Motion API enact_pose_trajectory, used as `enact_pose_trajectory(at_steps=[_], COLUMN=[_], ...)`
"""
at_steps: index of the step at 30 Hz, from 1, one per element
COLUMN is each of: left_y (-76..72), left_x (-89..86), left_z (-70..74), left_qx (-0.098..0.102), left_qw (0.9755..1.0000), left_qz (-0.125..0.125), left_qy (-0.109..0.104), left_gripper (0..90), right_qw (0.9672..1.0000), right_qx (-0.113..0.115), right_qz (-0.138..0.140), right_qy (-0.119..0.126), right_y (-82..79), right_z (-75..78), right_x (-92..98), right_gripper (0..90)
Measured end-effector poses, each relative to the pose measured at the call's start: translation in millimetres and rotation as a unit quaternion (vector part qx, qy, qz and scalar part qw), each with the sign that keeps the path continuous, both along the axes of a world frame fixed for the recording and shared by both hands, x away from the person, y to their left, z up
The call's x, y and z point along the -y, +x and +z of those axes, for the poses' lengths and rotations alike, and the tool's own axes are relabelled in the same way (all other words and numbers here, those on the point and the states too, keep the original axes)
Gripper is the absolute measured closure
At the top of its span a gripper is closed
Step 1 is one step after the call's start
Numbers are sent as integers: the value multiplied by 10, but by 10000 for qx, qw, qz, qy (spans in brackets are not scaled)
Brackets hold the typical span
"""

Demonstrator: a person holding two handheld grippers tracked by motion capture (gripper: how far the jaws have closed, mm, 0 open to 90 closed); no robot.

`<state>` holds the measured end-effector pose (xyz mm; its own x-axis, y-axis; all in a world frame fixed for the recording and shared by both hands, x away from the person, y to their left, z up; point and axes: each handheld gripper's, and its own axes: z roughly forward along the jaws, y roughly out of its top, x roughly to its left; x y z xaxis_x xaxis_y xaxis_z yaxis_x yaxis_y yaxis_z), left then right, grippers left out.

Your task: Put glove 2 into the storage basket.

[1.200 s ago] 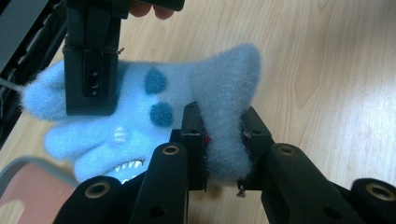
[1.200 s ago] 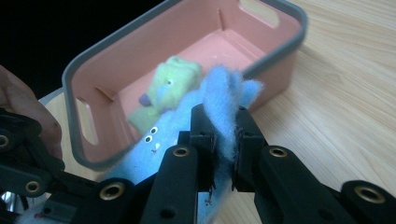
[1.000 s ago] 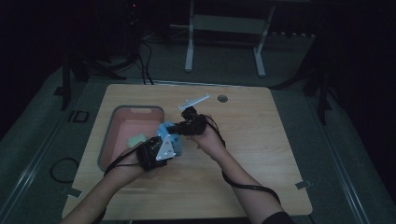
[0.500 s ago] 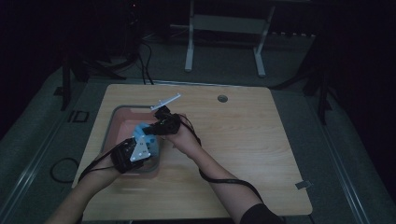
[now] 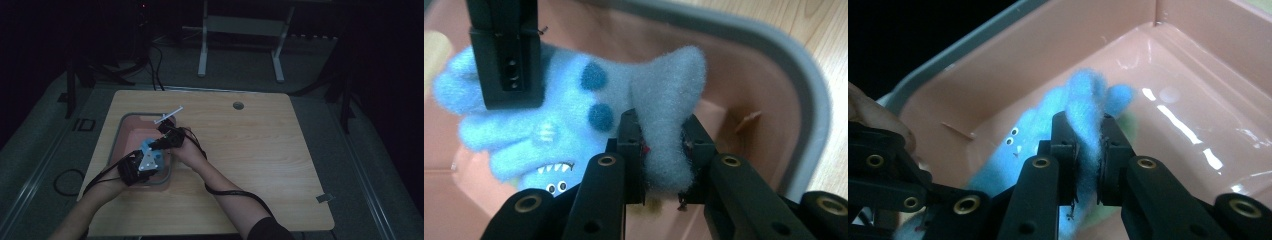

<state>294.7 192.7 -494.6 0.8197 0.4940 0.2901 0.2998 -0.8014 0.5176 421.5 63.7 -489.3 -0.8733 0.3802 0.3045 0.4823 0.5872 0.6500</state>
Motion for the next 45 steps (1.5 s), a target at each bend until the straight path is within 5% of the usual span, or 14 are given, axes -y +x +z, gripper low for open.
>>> enact_pose_trajectory(at_steps=[5, 7, 15, 22, 27, 31, 36, 38, 45], left_y=[49, 63, 104, 118, 77, 55, 21, -23, -102], left_x=[9, 24, -14, -21, 37, 66, 126, 220, 500], left_z=[-13, -17, 0, 28, 77, 156, 266, 334, 330], left_qx=[-166, -204, -358, -410, -261, -185, -118, -104, -190], left_qw=[9998, 9997, 9988, 9969, 9961, 9947, 9941, 9923, 9911], left_qz=[54, 79, 281, 588, 766, 833, 725, 586, 267], left_qy=[-8, 49, -184, -316, -346, -574, -801, -1086, -1294], left_gripper=[758, 747, 614, 330, 154, 112, 75, 56, 36], right_qw=[10000, 9999, 9996, 9987, 9979, 9972, 9968, 9966, 9968], right_qx=[-30, 24, 244, 370, 408, 537, 623, 683, 724], right_qz=[-5, -13, -125, -64, 92, 173, 288, 271, 223], right_qy=[-71, -110, 81, 357, 489, 485, 400, 360, 246], right_y=[31, 43, 32, -31, -101, -171, -218, -246, -289], right_z=[-10, -14, 123, 331, 412, 420, 392, 346, 223], right_x=[-6, 14, 163, 379, 534, 658, 740, 851, 1117], right_gripper=[729, 590, 413, 289, 209, 188, 171, 171, 170])
